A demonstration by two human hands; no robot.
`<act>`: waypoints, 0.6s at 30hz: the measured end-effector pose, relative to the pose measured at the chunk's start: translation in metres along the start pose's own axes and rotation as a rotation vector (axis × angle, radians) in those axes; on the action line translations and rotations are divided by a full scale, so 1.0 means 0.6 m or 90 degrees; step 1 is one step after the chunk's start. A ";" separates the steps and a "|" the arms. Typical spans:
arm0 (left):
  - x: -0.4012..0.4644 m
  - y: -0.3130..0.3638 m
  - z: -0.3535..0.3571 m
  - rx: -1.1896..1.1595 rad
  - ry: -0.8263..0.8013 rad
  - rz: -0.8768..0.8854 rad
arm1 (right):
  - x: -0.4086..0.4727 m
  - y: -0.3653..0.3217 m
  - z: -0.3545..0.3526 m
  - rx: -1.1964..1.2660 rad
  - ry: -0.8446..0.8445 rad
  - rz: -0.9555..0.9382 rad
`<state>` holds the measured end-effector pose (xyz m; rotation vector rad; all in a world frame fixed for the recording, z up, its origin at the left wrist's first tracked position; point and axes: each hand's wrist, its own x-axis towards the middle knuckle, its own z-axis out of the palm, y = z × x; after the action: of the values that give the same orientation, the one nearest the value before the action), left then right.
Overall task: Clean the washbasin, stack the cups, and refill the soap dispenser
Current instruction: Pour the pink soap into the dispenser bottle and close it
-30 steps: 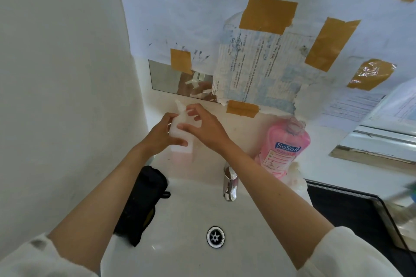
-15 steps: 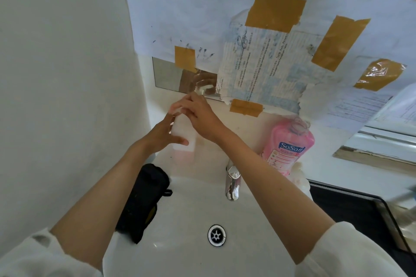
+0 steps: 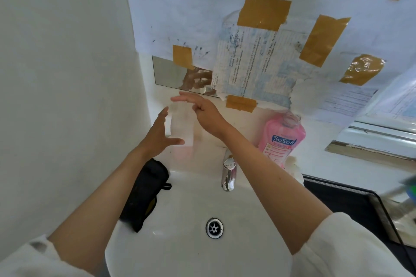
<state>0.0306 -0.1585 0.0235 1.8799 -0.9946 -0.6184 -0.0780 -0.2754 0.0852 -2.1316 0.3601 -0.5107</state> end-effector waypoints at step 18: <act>-0.176 0.045 0.028 0.042 0.128 -0.021 | -0.161 -0.015 -0.062 -0.027 0.056 0.009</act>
<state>-0.0509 -0.0861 0.0416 1.9761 -0.8636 -0.4109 -0.1799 -0.2548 0.0903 -2.1497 0.4389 -0.5938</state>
